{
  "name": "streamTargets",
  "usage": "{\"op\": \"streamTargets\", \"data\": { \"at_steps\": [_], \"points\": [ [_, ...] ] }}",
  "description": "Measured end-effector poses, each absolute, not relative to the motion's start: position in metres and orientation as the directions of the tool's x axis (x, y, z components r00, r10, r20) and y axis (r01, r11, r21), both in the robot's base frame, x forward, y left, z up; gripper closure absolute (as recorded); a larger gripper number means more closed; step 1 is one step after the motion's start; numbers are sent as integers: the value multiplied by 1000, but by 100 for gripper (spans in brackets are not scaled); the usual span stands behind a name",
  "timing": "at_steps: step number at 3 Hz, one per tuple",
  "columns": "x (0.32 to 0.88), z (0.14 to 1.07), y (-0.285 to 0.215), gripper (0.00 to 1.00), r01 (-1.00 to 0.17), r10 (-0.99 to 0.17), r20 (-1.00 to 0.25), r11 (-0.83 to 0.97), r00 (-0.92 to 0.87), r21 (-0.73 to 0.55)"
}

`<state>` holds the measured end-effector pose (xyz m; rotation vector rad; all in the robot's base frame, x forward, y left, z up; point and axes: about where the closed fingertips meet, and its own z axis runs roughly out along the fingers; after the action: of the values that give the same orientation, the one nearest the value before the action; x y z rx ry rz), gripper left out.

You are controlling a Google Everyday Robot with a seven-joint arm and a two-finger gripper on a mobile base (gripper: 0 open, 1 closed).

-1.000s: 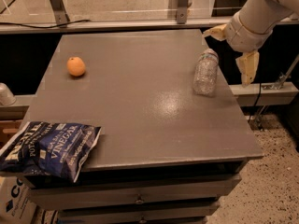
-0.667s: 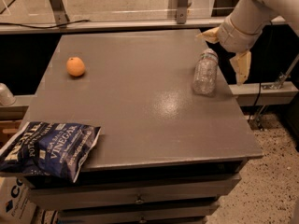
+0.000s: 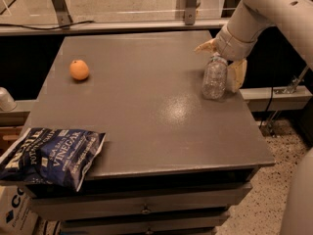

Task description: Move water bottle near orange

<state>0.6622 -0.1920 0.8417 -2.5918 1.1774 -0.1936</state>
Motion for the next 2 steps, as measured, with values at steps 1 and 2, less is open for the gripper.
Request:
{"op": "streamTargets", "data": {
  "at_steps": [1,2],
  "points": [
    [664,830,-186,30,-729,-757,-33,-614,652,-303],
    [664,833,-186,54,-730,-758,-36,-613,651,-302]
  ]
}}
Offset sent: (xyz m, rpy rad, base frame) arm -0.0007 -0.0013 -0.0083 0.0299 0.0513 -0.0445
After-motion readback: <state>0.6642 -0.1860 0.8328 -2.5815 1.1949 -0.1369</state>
